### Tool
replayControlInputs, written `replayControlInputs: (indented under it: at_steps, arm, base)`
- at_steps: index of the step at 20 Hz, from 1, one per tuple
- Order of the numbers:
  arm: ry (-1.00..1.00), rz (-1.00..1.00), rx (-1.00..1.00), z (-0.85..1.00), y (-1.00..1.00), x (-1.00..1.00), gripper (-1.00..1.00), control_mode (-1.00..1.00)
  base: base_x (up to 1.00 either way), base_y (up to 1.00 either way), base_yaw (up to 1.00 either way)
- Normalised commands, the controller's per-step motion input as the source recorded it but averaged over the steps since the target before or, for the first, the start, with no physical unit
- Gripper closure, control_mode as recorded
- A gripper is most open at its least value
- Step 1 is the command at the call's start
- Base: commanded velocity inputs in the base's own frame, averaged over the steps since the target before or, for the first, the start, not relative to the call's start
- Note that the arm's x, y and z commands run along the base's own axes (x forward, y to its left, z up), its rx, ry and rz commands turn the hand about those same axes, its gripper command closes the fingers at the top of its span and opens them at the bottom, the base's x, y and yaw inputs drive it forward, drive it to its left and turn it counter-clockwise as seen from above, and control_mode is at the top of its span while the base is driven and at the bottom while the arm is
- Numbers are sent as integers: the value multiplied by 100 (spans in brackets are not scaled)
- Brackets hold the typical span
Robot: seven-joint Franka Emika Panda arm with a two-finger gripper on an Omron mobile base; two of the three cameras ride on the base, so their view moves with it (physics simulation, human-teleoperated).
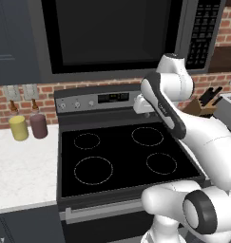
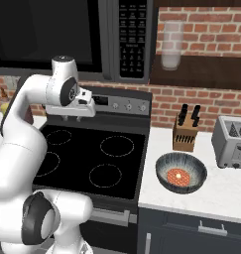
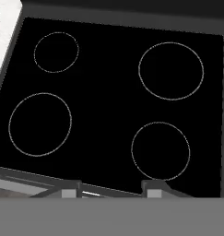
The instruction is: Open the microwave, place the bowl with waffle inside the microwave, then close the microwave door and turn it on.
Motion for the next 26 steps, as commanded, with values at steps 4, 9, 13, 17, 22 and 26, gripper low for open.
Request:
replayControlInputs:
  at_steps: [4, 9, 13, 17, 22, 26]
  arm:
    - [-2, 0, 4, 0, -18, -14, -100, -100]
    - [-10, -2, 15, 18, -42, -13, -100, -100]
    - [-11, -6, 2, 45, -28, -3, -100, -100]
    - [-12, -9, -3, 51, -17, 0, -100, -100]
    - [-23, -15, -10, 38, -7, 2, -100, -100]
    - [-23, -15, -7, 37, -10, 10, -100, -100]
  base:
    - [0, 0, 0]
    - [0, 0, 0]
    - [0, 0, 0]
    - [0, 0, 0]
    - [0, 0, 0]
    - [0, 0, 0]
